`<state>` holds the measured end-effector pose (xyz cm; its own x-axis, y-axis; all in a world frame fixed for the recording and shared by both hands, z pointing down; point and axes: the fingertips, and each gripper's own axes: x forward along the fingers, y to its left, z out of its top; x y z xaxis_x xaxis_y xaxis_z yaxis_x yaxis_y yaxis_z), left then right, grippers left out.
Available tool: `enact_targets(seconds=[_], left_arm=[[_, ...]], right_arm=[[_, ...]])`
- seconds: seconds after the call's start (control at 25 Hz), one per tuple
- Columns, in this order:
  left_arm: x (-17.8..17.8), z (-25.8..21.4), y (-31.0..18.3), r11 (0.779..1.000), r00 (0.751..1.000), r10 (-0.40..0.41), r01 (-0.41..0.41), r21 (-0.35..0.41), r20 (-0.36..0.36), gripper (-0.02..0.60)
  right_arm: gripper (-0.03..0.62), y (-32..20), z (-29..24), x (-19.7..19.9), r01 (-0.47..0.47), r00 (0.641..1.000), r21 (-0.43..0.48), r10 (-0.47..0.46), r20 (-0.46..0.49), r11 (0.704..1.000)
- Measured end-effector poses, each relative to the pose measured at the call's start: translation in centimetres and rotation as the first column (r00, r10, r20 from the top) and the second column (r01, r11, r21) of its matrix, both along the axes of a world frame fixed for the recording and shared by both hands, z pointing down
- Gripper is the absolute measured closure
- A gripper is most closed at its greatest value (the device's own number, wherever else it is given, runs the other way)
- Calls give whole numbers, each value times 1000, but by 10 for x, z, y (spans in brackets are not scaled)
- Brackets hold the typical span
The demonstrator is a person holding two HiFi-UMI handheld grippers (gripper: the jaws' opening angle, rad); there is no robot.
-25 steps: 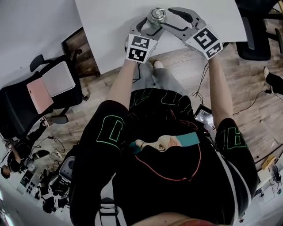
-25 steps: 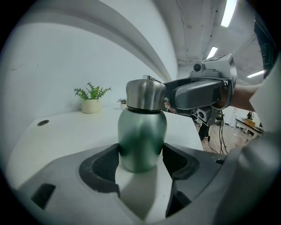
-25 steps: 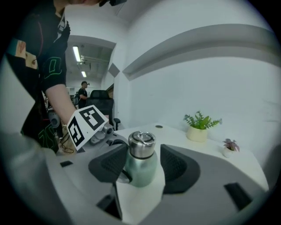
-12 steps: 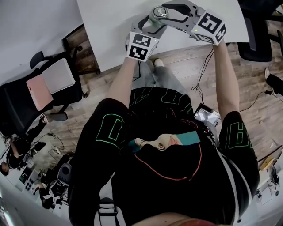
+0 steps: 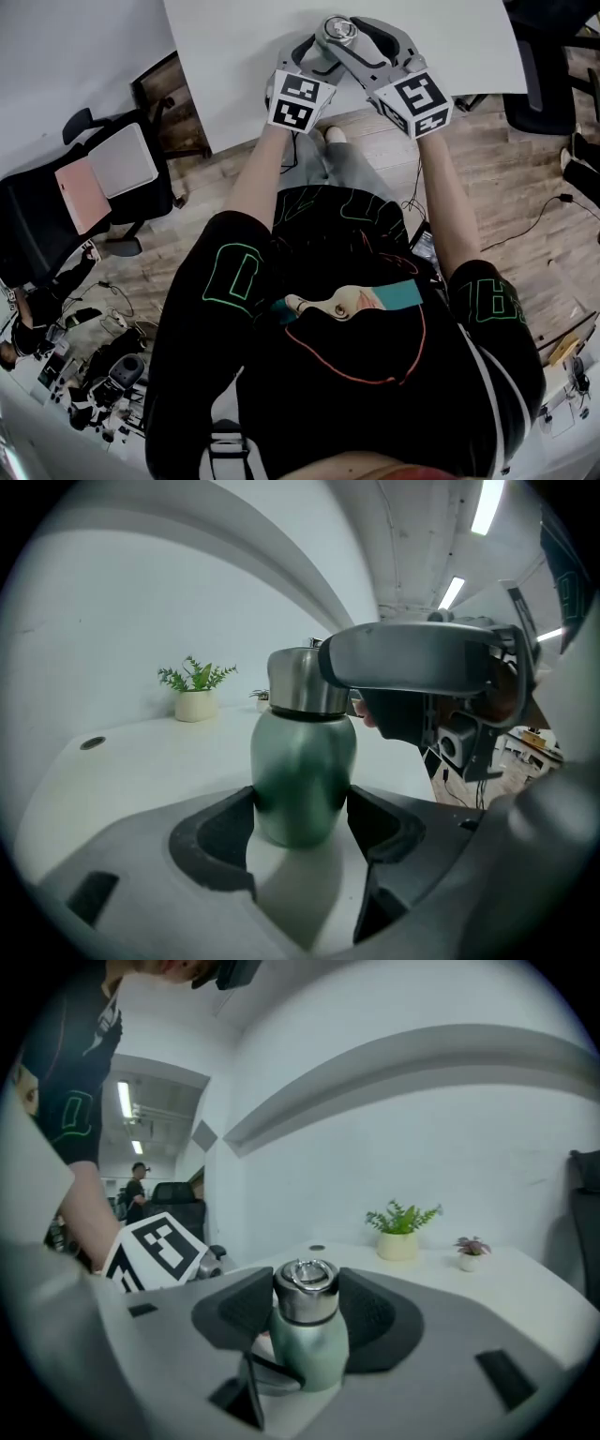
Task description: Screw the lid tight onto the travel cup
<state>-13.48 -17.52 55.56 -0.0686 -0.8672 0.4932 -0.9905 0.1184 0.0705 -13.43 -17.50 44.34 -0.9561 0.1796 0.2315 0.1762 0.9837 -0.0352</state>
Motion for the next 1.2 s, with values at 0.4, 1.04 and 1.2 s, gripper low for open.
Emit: enact_targets(seconds=[0.4, 1.04, 1.2], left_arm=[[1, -5, 0, 1000, 1000, -1, 1, -6, -4, 262], [3, -3, -1, 1000, 1000, -2, 2, -6, -2, 262], [4, -3, -3, 1000, 1000, -3, 3, -11, -1, 262]], right_arm=[[368, 0, 1, 0, -355, 935, -24, 355, 3, 935], [367, 0, 7, 14, 106, 990, 20, -104, -97, 994], [379, 1, 4, 16, 270, 957, 111, -254, -139, 956]])
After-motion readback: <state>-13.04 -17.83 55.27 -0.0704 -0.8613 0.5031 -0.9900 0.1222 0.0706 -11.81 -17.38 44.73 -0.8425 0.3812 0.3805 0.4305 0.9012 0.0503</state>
